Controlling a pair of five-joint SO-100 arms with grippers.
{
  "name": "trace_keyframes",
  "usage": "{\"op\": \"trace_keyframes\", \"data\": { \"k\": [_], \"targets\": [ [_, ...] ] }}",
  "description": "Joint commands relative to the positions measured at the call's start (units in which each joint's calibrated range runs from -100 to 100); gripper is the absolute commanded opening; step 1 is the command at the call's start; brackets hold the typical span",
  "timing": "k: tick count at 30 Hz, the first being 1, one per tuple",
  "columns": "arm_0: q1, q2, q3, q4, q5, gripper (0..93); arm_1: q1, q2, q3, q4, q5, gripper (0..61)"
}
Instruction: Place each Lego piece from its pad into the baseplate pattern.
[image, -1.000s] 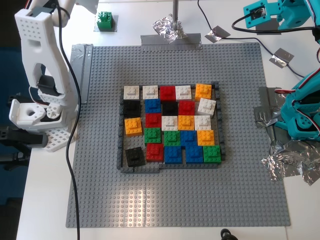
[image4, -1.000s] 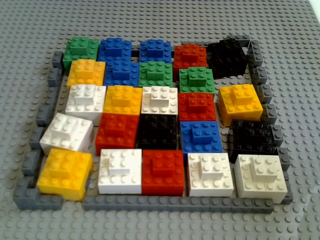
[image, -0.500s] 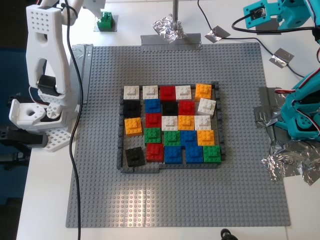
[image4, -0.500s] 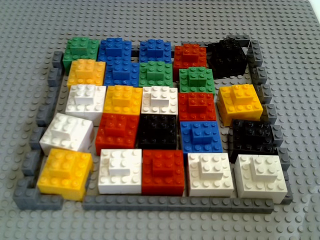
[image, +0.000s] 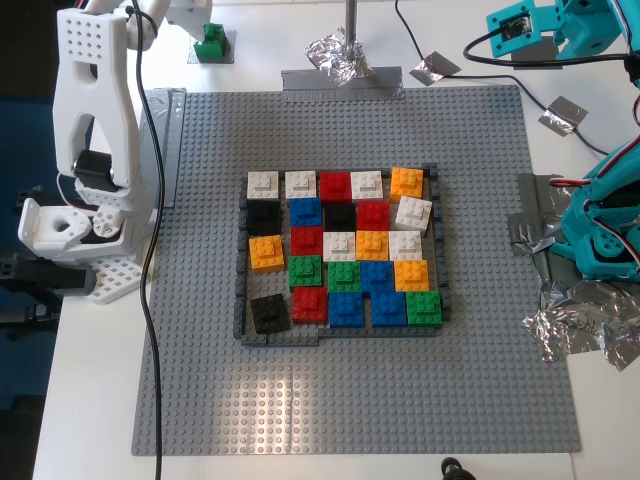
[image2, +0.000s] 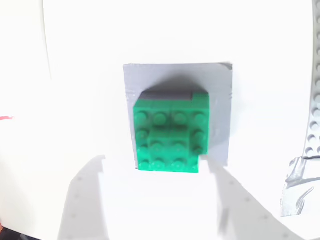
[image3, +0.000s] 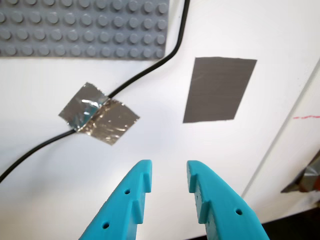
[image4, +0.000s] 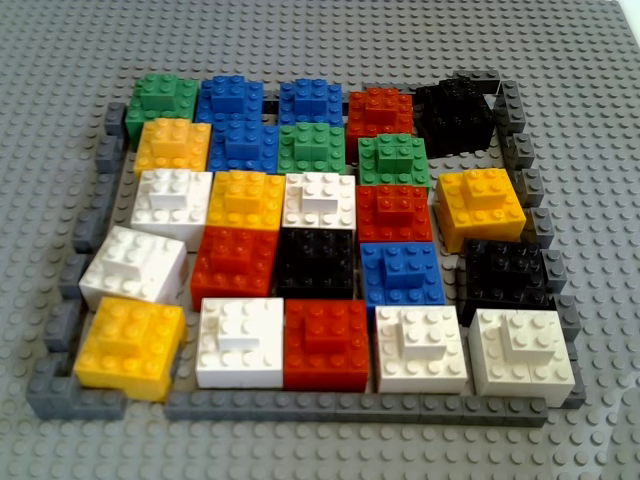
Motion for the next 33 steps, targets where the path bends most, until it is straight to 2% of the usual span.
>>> {"op": "trace_keyframes", "data": {
  "k": [1,25,31,32,33],
  "targets": [
    [-0.06,-0.21,-0.26,-0.51,0.09,8.7,-0.99,-1.25,-1.74,-0.25,-0.10,22.9],
    [-0.13,-0.13,-0.26,-0.67,0.09,8.7,1.18,-3.65,-1.29,0.08,2.05,22.5],
    [-0.13,-0.13,-0.26,-0.51,0.09,8.7,1.18,-3.39,-0.66,-1.06,2.29,15.7],
    [-0.13,-0.13,-0.26,-0.59,0.09,8.7,1.18,-3.31,-0.66,-1.23,2.34,14.0],
    [-0.13,-0.13,-0.26,-0.75,0.09,8.7,1.11,-3.05,-0.66,-1.47,2.49,9.6]
  ]
}}
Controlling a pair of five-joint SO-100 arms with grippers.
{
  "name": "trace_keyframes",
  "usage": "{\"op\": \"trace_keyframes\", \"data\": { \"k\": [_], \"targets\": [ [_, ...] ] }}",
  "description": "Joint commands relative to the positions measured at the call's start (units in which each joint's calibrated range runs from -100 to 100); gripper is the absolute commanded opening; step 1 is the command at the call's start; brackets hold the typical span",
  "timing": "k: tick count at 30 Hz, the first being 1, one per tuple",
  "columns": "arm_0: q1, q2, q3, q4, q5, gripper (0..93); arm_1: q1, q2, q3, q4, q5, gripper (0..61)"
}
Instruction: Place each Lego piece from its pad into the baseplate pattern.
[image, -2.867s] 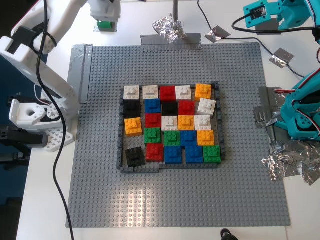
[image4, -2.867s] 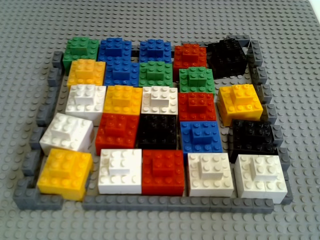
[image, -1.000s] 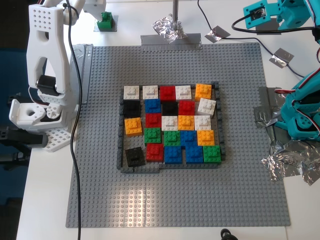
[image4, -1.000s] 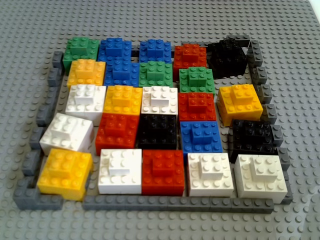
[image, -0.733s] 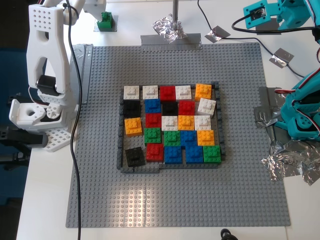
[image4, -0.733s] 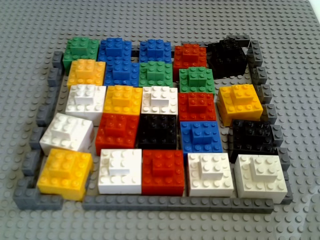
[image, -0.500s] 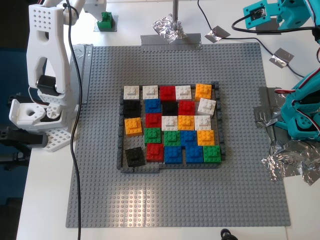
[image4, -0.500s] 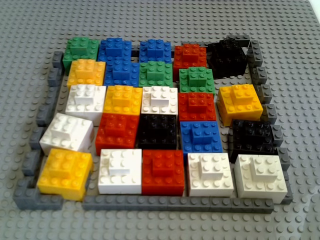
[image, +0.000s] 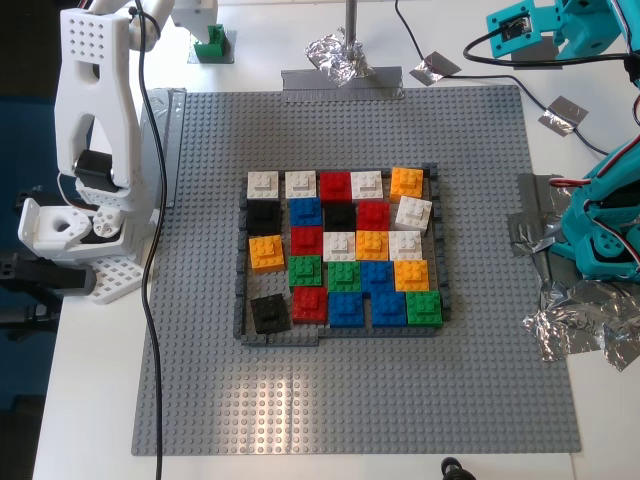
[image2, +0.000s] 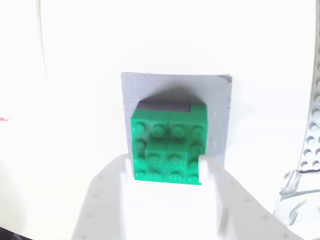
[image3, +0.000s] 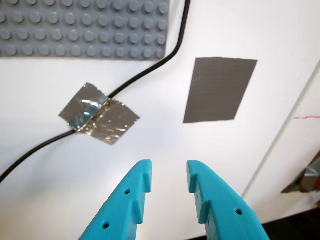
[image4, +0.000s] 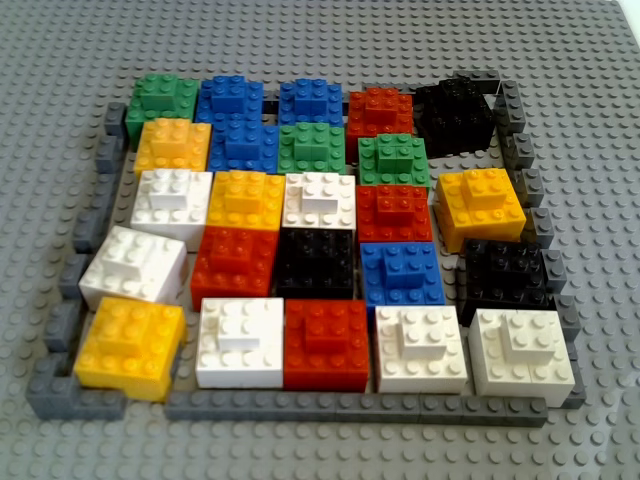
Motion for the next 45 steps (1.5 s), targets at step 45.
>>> {"op": "trace_keyframes", "data": {
  "k": [45],
  "targets": [
    [-0.27,-0.30,-0.17,-0.51,0.09,8.7,56.97,-75.33,63.54,20.25,-2.69,0.2]
  ]
}}
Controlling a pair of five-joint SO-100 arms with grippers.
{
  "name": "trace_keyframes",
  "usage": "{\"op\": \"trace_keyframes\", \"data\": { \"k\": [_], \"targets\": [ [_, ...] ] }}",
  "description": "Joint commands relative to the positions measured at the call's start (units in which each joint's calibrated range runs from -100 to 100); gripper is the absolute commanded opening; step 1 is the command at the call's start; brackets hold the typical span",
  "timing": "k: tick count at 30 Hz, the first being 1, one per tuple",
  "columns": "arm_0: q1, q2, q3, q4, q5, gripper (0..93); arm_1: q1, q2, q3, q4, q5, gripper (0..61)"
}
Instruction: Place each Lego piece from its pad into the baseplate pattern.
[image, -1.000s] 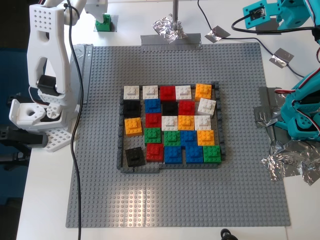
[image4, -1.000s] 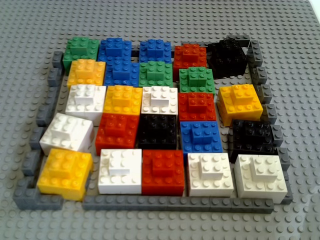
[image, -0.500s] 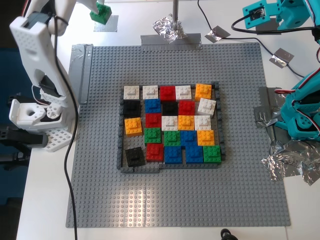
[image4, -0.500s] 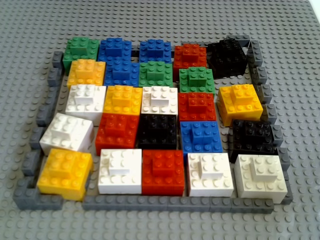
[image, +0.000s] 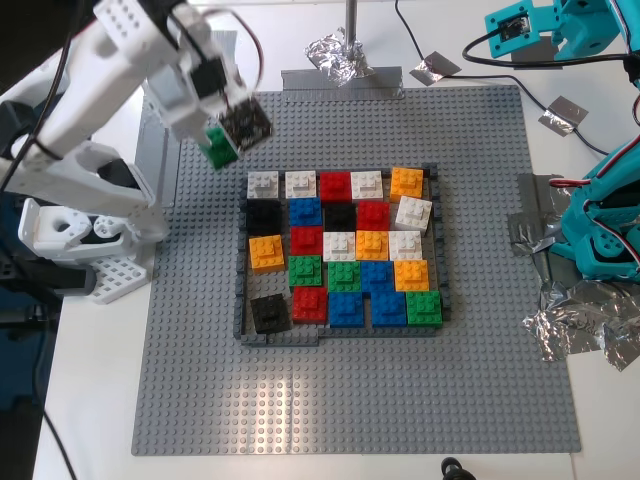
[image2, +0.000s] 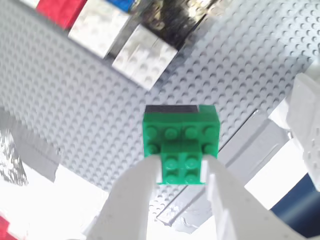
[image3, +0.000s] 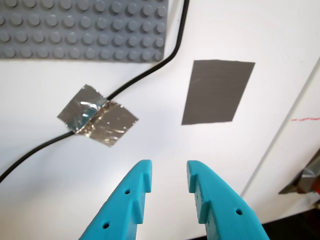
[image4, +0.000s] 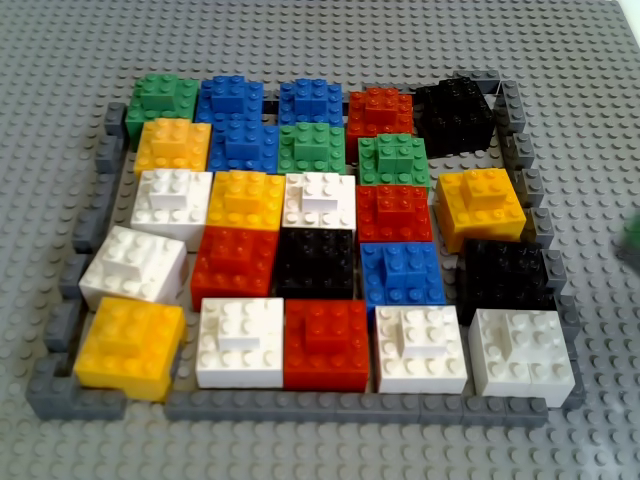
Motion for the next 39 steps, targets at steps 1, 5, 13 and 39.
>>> {"op": "trace_keyframes", "data": {
  "k": [1,5,13,39],
  "targets": [
    [0.17,-0.30,-0.27,-0.16,0.09,8.7,12.58,-4.51,2.00,-0.02,3.03,0.2],
    [0.17,-0.30,-0.27,-0.16,0.09,8.7,27.88,-4.43,4.17,-3.44,4.49,0.2],
    [0.10,-0.30,-0.27,-0.16,0.09,8.7,44.93,-0.48,5.16,-11.99,12.75,0.2],
    [0.17,-0.38,0.36,-0.24,0.04,8.7,44.79,7.33,18.17,-27.04,13.04,0.2]
  ]
}}
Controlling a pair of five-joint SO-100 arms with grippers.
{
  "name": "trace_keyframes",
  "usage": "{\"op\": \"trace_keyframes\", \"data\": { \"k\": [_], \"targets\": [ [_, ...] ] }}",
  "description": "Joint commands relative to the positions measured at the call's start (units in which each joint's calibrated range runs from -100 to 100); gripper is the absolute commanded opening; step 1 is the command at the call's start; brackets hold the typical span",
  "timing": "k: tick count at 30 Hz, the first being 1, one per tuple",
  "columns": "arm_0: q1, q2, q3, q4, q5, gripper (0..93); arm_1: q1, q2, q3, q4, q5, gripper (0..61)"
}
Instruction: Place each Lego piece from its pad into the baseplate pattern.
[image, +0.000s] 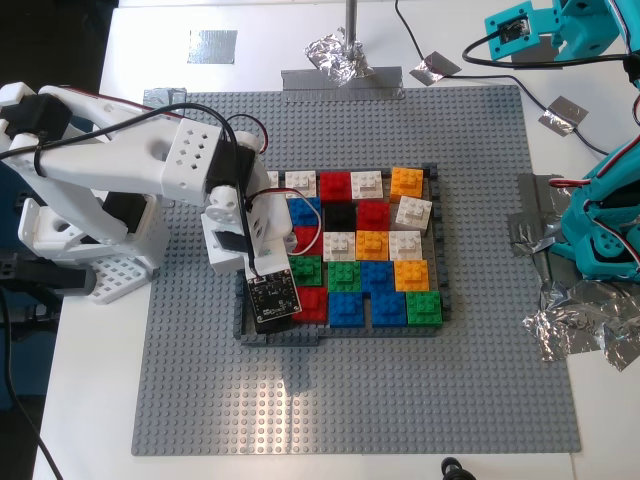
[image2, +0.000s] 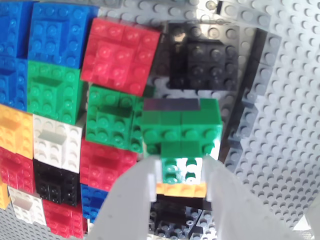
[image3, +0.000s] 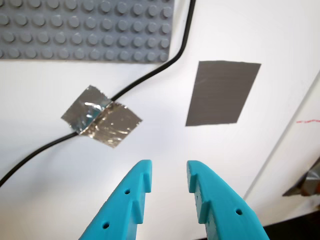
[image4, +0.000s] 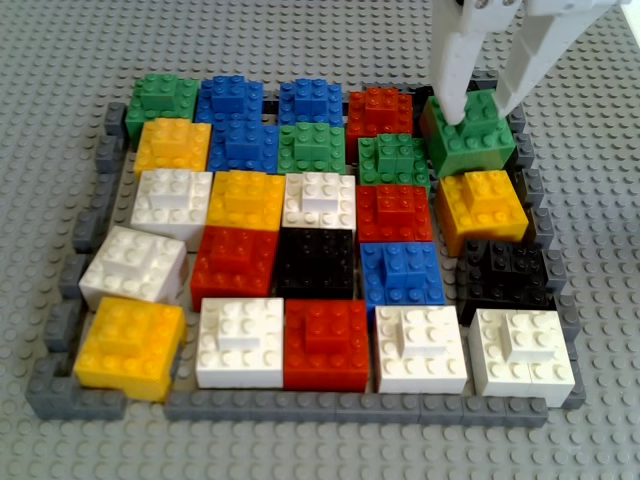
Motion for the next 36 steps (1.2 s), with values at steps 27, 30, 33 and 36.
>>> {"op": "trace_keyframes", "data": {
  "k": [27,30,33,36],
  "targets": [
    [0.24,-0.38,-0.41,-0.24,0.09,8.7,2.52,-3.20,4.41,-1.38,-0.64,0.2],
    [0.24,-0.38,-0.41,-0.24,0.09,8.7,3.32,-3.28,5.58,-2.44,-0.35,0.2],
    [0.17,-0.38,-0.41,-0.32,0.09,8.7,4.19,-3.71,7.39,-5.37,0.19,0.3],
    [0.10,-0.38,-0.41,-0.40,0.09,8.7,4.27,-3.80,9.10,-7.57,0.09,5.6]
  ]
}}
